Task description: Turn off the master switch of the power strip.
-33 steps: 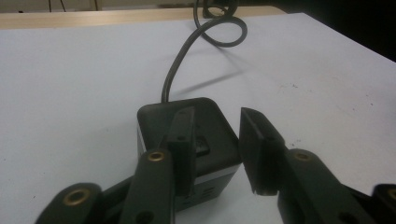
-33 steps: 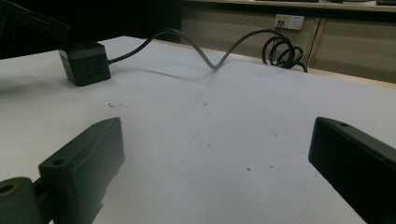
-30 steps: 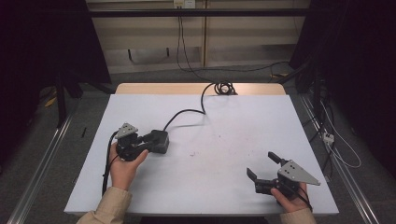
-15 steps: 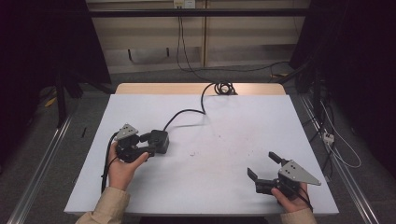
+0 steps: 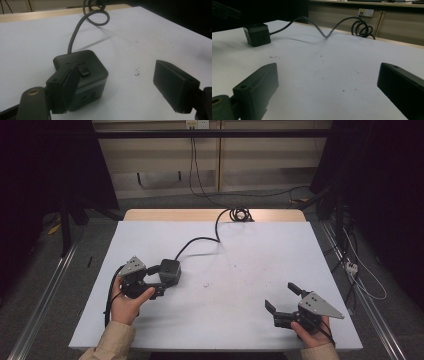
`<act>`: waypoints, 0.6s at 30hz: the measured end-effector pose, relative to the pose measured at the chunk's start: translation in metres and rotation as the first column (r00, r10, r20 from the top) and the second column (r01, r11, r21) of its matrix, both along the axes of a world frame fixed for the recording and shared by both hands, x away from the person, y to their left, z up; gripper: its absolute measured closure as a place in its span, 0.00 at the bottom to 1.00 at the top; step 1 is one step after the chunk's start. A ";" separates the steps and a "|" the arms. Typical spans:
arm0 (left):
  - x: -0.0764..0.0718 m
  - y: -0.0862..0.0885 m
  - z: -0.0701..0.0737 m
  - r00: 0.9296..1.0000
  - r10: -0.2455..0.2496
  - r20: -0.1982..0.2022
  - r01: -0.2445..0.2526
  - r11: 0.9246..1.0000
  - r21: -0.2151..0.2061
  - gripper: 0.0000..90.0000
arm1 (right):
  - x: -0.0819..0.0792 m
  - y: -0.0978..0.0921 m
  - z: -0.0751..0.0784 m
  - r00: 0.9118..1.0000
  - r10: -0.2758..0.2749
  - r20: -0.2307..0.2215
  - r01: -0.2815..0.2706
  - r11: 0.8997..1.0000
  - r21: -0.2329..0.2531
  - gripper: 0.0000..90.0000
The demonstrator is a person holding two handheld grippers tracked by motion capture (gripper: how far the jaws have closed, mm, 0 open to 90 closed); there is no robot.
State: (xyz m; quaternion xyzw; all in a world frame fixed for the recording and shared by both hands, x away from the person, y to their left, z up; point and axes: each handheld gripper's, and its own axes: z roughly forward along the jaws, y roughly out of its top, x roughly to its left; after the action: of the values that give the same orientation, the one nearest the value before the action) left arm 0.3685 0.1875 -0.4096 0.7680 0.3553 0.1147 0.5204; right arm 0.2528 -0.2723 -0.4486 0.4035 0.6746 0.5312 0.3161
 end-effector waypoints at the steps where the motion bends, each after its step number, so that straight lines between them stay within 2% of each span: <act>1: -0.001 0.001 0.000 1.000 -0.004 -0.002 0.004 1.000 -0.004 0.23 | 0.000 0.000 0.000 1.000 0.000 0.000 0.000 1.000 0.000 0.03; 7: -0.004 0.004 0.000 1.000 -0.003 0.017 0.003 1.000 -0.014 0.20 | 0.000 0.000 0.000 1.000 0.000 0.000 0.000 1.000 0.002 0.03; 14: -0.007 0.006 -0.002 1.000 -0.018 0.011 0.018 1.000 -0.025 0.18 | -0.001 -0.001 0.000 1.000 -0.002 0.001 0.002 1.000 0.004 0.03; 18: -0.009 0.009 -0.005 0.999 -0.022 0.025 0.022 1.000 -0.016 0.17 | -0.001 -0.002 0.001 1.000 -0.003 0.002 0.003 1.000 0.005 0.03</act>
State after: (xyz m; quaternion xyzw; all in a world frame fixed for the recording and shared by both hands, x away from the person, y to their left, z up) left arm 0.3595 0.1968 -0.4148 0.7662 0.3413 0.1156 0.5321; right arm 0.2522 -0.2740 -0.4480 0.4046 0.6724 0.5329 0.3166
